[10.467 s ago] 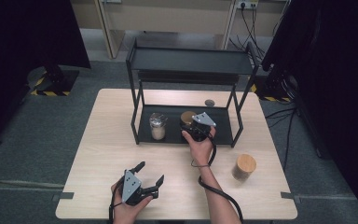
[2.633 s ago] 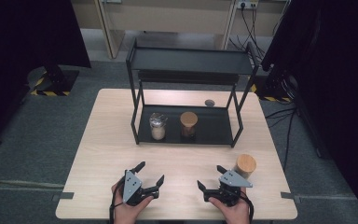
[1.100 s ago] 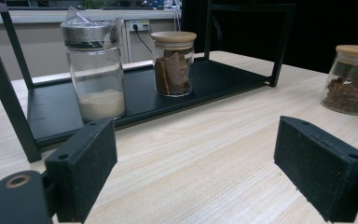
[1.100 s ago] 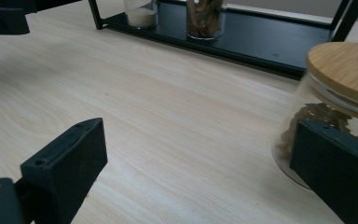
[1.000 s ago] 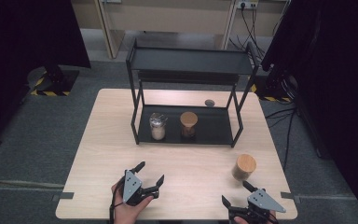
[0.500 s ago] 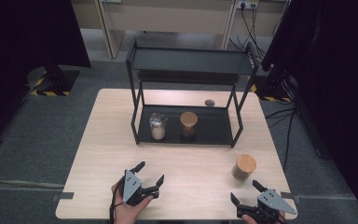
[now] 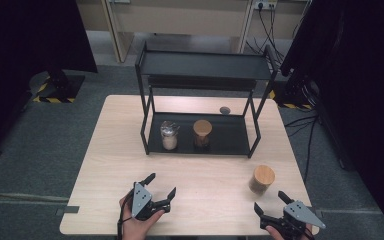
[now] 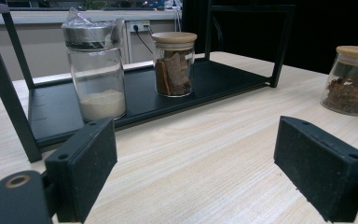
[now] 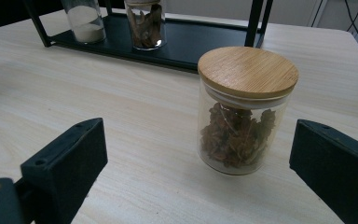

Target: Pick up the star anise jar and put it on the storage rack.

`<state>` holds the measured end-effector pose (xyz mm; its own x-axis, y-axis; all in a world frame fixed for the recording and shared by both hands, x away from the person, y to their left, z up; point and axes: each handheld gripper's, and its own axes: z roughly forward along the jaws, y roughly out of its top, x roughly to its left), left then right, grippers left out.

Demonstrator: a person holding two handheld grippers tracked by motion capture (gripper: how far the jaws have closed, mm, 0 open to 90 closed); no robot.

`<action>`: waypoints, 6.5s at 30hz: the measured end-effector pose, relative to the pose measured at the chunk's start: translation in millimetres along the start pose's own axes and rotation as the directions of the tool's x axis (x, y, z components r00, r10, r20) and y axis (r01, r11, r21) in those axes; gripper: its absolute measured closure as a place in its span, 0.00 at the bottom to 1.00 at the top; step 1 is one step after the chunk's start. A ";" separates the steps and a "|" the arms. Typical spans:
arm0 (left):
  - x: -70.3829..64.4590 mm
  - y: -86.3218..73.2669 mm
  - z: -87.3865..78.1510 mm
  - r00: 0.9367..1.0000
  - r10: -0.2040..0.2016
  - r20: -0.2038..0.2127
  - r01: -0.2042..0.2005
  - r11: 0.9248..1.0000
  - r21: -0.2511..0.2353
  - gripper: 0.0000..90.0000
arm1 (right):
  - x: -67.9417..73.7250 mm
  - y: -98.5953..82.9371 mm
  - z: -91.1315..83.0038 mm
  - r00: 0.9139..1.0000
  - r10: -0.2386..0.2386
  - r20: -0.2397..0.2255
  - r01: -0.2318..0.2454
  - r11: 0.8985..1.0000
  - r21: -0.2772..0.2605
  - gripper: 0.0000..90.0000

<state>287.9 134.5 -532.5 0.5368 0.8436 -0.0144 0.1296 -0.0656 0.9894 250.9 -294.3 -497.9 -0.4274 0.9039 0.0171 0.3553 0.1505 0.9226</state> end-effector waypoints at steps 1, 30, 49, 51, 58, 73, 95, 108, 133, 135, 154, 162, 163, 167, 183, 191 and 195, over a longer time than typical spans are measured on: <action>0.0 0.0 0.0 1.000 -0.001 0.000 0.001 1.000 0.000 0.14 | -0.2 0.1 0.5 1.000 0.000 0.001 0.000 1.000 -0.001 0.05; 0.0 -0.1 -0.2 1.000 -0.002 0.000 0.002 1.000 -0.003 0.14 | -22.1 11.6 37.4 0.997 0.005 0.076 -0.007 1.000 0.015 0.07; 0.1 -0.1 -0.2 1.000 -0.003 0.000 0.003 1.000 -0.004 0.14 | -31.4 14.0 63.8 0.998 0.004 0.064 -0.007 0.999 0.044 0.25; 0.2 -0.1 -0.2 1.000 -0.004 0.001 0.004 1.000 -0.004 0.14 | -30.7 14.2 64.5 0.998 -0.004 0.063 0.001 0.999 0.040 0.28; 0.3 -0.1 -0.2 1.000 -0.004 0.001 0.004 1.000 -0.003 0.14 | -30.6 14.3 65.4 0.998 -0.011 0.063 0.009 0.999 0.036 0.29; 0.5 -0.1 -0.1 1.000 -0.008 0.001 0.008 1.000 -0.003 0.14 | -15.3 25.8 58.9 0.998 -0.050 0.040 0.052 0.998 -0.042 0.29; 1.3 -0.1 -0.1 1.000 -0.015 0.003 0.015 1.000 -0.002 0.14 | 4.7 52.1 78.3 0.998 -0.064 0.006 0.064 0.994 -0.093 0.29; 1.7 -0.1 0.0 1.000 -0.019 0.004 0.019 1.000 -0.003 0.14 | 10.0 71.9 97.7 0.997 -0.076 0.001 0.076 0.991 -0.106 0.29; 1.8 -0.1 -0.1 1.000 -0.020 0.003 0.020 1.000 -0.003 0.14 | 8.3 90.4 124.3 0.998 -0.068 0.016 0.069 0.992 -0.101 0.29; 1.8 -0.1 -0.1 1.000 -0.020 0.004 0.020 1.000 -0.003 0.14 | 8.0 91.4 125.9 0.998 -0.066 0.017 0.067 0.993 -0.100 0.29; 2.1 -0.1 -0.3 1.000 -0.021 0.005 0.021 1.000 -0.004 0.14 | 7.2 103.3 146.8 0.997 -0.065 0.030 0.067 0.994 -0.086 0.29; 2.2 -0.1 -0.2 1.000 -0.022 0.005 0.022 1.000 -0.004 0.14 | 5.9 107.3 153.2 0.998 -0.058 0.036 0.060 0.995 -0.085 0.29; 2.2 -0.1 -0.2 1.000 -0.022 0.005 0.022 1.000 -0.004 0.14 | 5.8 107.7 154.1 0.998 -0.057 0.037 0.060 0.995 -0.085 0.29; 2.2 -0.1 -0.3 1.000 -0.022 0.005 0.022 1.000 -0.004 0.14 | 6.4 109.8 157.3 0.997 -0.060 0.038 0.063 0.994 -0.084 0.29; 2.4 -0.2 -0.4 1.000 -0.024 0.007 0.024 1.000 -0.005 0.14 | 7.2 119.0 169.3 0.997 -0.062 0.049 0.066 0.995 -0.082 0.29; 2.5 -0.2 -0.4 1.000 -0.024 0.007 0.024 1.000 -0.005 0.14 | 6.1 122.1 175.5 0.997 -0.059 0.055 0.063 0.995 -0.077 0.29; 2.3 -0.2 -0.3 1.000 -0.023 0.007 0.023 1.000 -0.005 0.14 | 6.0 123.4 177.5 0.997 -0.055 0.057 0.060 0.995 -0.078 0.29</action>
<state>288.9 136.6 -532.7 0.5393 0.8412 -0.0384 0.1382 -0.0434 0.9895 439.7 -199.3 -452.3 -0.3981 0.9156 -0.0560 0.2637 0.1727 0.9490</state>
